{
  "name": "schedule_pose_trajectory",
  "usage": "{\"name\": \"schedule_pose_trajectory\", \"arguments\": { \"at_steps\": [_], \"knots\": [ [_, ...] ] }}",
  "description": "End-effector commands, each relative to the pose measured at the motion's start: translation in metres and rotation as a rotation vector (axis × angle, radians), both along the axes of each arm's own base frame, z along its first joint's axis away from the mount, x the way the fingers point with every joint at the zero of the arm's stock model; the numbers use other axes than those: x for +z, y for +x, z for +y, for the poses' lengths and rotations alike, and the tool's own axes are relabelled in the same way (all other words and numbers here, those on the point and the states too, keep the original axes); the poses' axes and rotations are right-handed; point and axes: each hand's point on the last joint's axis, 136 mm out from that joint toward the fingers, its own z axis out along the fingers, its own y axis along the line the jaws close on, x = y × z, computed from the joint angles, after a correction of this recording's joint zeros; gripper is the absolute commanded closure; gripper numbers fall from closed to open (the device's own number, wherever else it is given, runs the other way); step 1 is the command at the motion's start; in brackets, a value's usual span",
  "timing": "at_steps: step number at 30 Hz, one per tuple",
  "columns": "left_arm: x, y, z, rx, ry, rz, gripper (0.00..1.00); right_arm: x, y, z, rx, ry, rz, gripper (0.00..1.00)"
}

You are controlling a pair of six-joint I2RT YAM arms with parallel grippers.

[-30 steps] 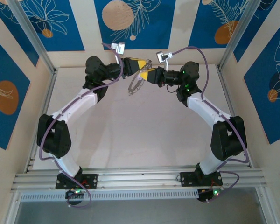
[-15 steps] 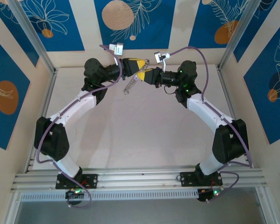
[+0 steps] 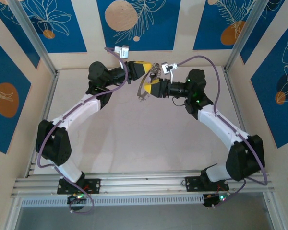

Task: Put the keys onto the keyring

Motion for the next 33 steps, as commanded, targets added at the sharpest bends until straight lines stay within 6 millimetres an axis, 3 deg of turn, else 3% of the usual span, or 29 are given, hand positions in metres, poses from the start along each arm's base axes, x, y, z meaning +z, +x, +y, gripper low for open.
{"name": "schedule_pose_trajectory", "arguments": {
  "at_steps": [1,6,10,19,28,33],
  "knots": [
    [0.028,-0.025,0.006,-0.026,-0.062,-0.106,1.0,-0.003,-0.016,-0.014,-0.042,-0.026,-0.027,0.46],
    [0.027,-0.031,0.004,-0.046,-0.066,-0.116,1.0,-0.003,-0.028,-0.04,-0.128,-0.038,-0.042,0.46],
    [0.023,-0.034,0.003,-0.052,-0.063,-0.115,1.0,0.016,-0.026,-0.055,-0.196,-0.018,-0.078,0.48],
    [0.013,-0.03,0.006,0.002,-0.071,-0.079,1.0,0.057,0.005,-0.065,-0.337,0.062,-0.111,0.61],
    [0.011,-0.028,0.008,0.032,-0.115,-0.037,1.0,0.066,0.035,-0.062,-0.34,0.162,-0.06,0.68],
    [0.01,-0.029,0.006,0.02,-0.113,-0.037,1.0,0.069,0.041,-0.056,-0.31,0.182,-0.052,0.7]
  ]
}}
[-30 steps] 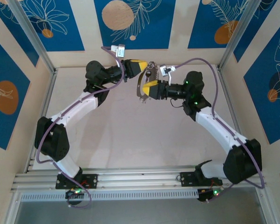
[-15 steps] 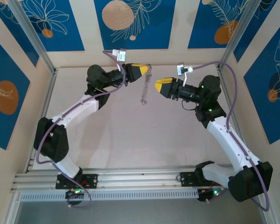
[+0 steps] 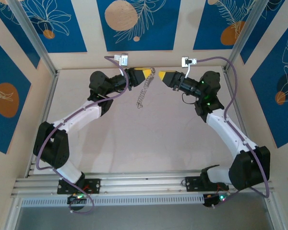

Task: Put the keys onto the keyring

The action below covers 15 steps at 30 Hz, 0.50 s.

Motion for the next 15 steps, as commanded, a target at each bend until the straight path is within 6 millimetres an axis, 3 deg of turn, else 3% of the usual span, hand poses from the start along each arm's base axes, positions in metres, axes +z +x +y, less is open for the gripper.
{"name": "schedule_pose_trajectory", "arguments": {
  "at_steps": [1,15],
  "knots": [
    [0.029,-0.017,0.005,-0.005,-0.066,-0.078,1.0,0.039,-0.007,0.0,0.012,0.058,-0.097,0.7],
    [0.027,-0.014,-0.001,-0.02,-0.065,-0.077,1.0,0.037,-0.012,0.015,0.052,0.048,-0.113,0.72]
  ]
}}
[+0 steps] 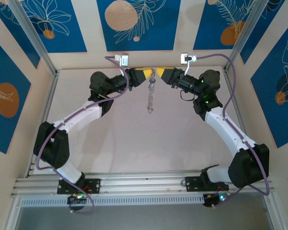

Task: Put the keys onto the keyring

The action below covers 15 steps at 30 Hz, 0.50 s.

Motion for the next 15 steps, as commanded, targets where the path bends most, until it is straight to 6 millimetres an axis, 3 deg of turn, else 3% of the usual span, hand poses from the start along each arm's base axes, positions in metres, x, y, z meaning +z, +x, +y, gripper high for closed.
{"name": "schedule_pose_trajectory", "arguments": {
  "at_steps": [1,15],
  "knots": [
    [0.025,-0.011,0.001,-0.01,-0.058,-0.076,1.0,0.013,-0.004,0.006,0.018,0.011,-0.043,0.72],
    [0.025,-0.012,-0.003,-0.02,-0.058,-0.076,1.0,0.009,-0.007,0.016,0.053,-0.003,-0.04,0.78]
  ]
}}
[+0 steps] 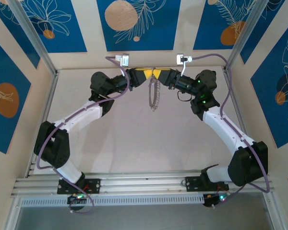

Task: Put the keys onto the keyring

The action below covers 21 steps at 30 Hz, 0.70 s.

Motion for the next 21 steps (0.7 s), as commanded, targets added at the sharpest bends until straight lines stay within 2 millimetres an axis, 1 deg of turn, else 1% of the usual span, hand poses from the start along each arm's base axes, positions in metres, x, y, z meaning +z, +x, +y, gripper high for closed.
{"name": "schedule_pose_trajectory", "arguments": {
  "at_steps": [1,3,5,8,9,13,15,18,19,21],
  "knots": [
    [0.027,-0.012,0.0,-0.015,-0.058,-0.08,1.0,0.014,-0.004,0.004,0.016,0.004,-0.05,0.78],
    [0.027,-0.013,-0.001,-0.018,-0.058,-0.08,1.0,0.013,-0.005,0.005,0.021,0.002,-0.048,0.8],
    [0.028,-0.014,-0.002,-0.019,-0.058,-0.082,1.0,0.013,-0.005,0.005,0.023,0.001,-0.047,0.85],
    [0.028,-0.014,-0.002,-0.019,-0.059,-0.081,1.0,0.012,-0.006,0.005,0.023,-0.005,-0.049,0.99],
    [0.028,-0.014,-0.002,-0.019,-0.059,-0.082,1.0,0.011,-0.006,0.004,0.02,-0.011,-0.051,1.0],
    [0.028,-0.014,-0.001,-0.016,-0.041,-0.093,0.99,0.011,-0.004,0.002,0.017,-0.033,-0.054,1.0],
    [0.028,-0.014,0.001,-0.009,-0.022,-0.106,0.85,0.011,-0.002,-0.001,0.023,-0.049,-0.056,1.0],
    [0.029,-0.015,0.007,-0.003,0.019,-0.138,0.66,0.015,-0.003,-0.003,0.057,-0.078,-0.077,1.0],
    [0.028,-0.016,0.009,-0.002,0.038,-0.151,0.61,0.016,-0.003,-0.004,0.069,-0.091,-0.083,1.0],
    [0.028,-0.016,0.012,0.002,0.075,-0.166,0.54,0.018,-0.004,-0.003,0.101,-0.112,-0.093,1.0]
  ]
}}
